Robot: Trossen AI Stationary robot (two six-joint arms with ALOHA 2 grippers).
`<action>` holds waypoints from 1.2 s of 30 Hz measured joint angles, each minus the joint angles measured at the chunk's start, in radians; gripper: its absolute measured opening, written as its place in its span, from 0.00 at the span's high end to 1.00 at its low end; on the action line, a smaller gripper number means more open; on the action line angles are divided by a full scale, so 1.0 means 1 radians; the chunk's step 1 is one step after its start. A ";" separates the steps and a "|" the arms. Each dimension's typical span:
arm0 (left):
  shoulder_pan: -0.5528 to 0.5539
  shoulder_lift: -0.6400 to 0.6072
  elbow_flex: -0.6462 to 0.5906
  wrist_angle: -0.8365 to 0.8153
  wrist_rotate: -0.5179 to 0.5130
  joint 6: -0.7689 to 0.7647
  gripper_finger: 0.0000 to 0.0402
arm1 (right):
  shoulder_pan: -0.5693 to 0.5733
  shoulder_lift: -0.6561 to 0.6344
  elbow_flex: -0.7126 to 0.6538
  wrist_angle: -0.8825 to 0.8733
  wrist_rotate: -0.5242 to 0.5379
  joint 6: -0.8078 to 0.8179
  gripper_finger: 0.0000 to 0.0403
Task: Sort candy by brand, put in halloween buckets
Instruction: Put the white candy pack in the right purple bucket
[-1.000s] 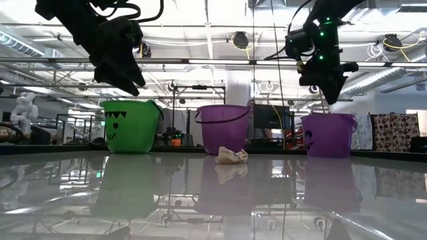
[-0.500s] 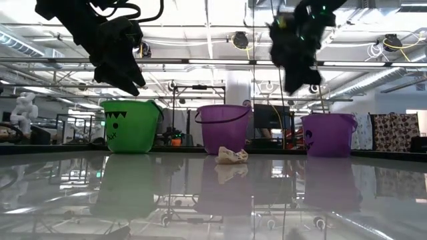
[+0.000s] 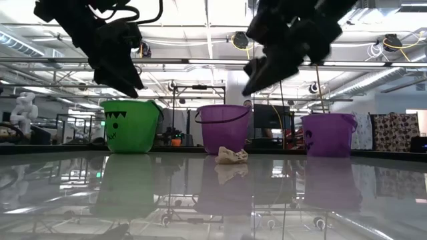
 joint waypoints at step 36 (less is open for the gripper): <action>-0.006 0.188 -0.033 0.188 0.058 -0.032 0.35 | -0.005 0.292 -0.033 0.117 0.048 0.051 0.88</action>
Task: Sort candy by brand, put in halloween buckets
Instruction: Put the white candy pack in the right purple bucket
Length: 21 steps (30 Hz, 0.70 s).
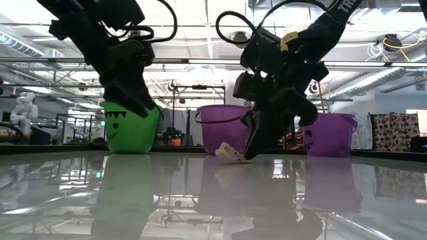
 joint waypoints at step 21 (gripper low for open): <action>-0.008 0.014 0.000 0.008 0.010 0.002 0.35 | -0.059 -0.382 0.247 -0.876 0.607 0.277 1.00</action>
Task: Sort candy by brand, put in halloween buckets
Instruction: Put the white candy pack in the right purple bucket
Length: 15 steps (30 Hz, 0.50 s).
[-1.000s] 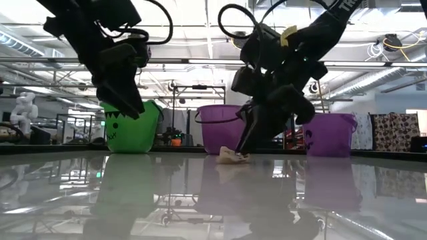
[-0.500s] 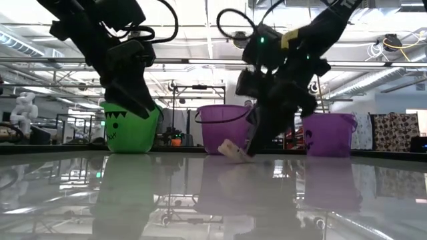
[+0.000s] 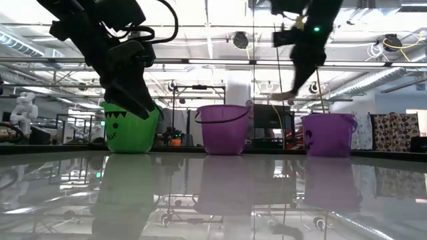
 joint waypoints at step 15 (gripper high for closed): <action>0.000 0.000 0.000 0.001 0.000 0.007 0.35 | -0.449 -0.127 0.001 -0.330 0.253 0.626 1.00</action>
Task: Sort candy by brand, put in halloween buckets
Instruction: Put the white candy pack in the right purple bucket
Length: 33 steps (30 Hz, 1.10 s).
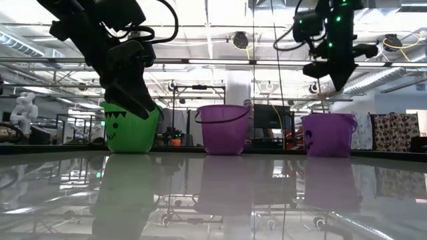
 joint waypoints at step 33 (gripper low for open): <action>0.000 0.000 0.000 0.000 -0.021 -0.033 0.35 | 0.172 0.013 0.000 0.098 -0.856 -0.053 0.76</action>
